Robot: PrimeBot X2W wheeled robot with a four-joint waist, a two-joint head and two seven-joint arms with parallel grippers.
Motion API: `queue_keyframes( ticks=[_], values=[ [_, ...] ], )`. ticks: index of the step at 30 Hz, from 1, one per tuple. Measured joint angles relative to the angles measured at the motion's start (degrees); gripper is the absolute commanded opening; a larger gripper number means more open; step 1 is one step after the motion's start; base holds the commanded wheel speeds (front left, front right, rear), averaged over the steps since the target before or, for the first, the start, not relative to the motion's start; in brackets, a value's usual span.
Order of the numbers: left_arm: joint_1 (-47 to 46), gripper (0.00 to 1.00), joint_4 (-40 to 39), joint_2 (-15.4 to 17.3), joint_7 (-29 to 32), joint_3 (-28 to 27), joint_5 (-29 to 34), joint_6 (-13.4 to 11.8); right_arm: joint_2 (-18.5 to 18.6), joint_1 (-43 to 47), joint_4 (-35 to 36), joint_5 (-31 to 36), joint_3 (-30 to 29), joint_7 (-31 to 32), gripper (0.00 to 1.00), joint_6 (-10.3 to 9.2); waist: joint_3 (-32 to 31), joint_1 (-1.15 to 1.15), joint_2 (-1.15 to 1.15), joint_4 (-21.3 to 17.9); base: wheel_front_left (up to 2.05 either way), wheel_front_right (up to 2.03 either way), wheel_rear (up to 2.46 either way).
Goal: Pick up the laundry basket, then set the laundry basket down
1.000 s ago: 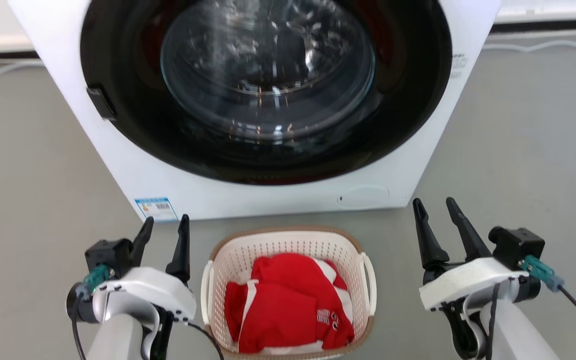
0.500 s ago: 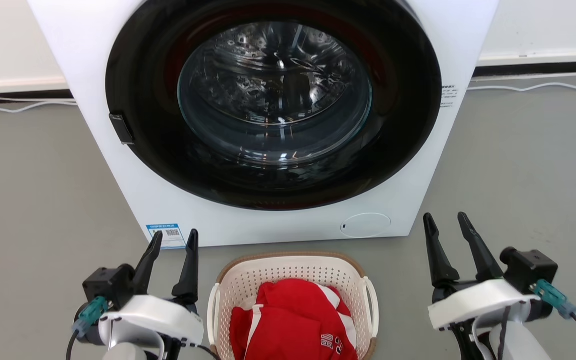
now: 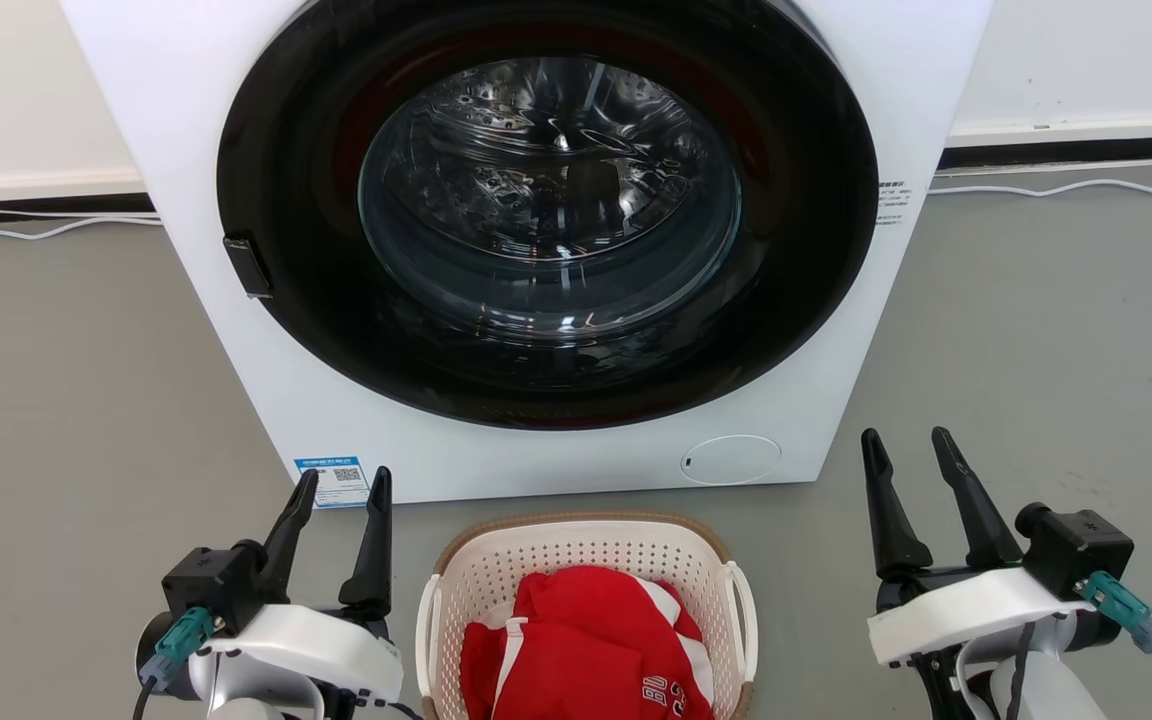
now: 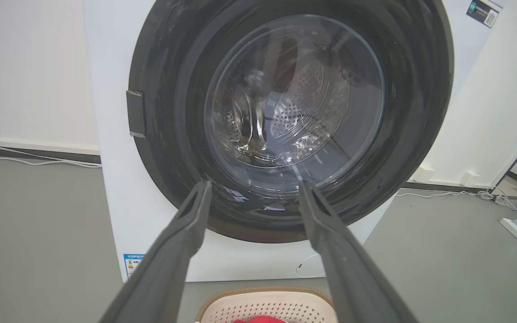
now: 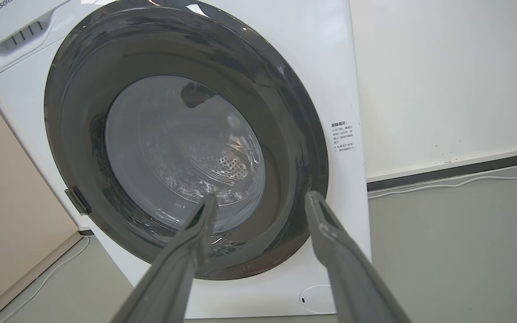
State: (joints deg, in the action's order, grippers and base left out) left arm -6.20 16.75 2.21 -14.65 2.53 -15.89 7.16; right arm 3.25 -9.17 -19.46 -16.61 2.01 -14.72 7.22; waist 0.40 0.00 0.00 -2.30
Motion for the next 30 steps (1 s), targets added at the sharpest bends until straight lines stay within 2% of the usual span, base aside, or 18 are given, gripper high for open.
queue_keyframes(
  ticks=[14,15,21,30],
  values=[
    [0.0,1.00,0.2,0.0,0.0,0.3,-0.1,0.0,-0.1,0.0,0.1,0.0,0.1,0.0,1.00,0.00,0.6,0.00,0.00,-0.3,0.00,0.00,0.00],
    [0.0,0.00,0.3,0.0,0.0,0.4,-0.4,0.0,-0.1,0.0,0.1,0.0,0.1,0.0,0.00,0.00,0.6,0.00,0.00,-0.4,0.00,0.00,0.00],
    [2.5,0.00,4.1,-0.4,0.1,0.6,-1.0,0.0,-0.4,3.0,-3.3,-0.2,0.1,0.1,0.00,-0.15,0.6,0.00,0.00,-0.4,0.00,0.00,0.00],
    [3.0,0.00,4.1,-0.4,1.6,0.3,-6.0,0.0,-0.4,3.3,-3.3,-5.4,-0.2,1.4,0.00,-0.15,0.5,0.02,0.00,-0.2,0.00,0.00,0.00]
  ],
)
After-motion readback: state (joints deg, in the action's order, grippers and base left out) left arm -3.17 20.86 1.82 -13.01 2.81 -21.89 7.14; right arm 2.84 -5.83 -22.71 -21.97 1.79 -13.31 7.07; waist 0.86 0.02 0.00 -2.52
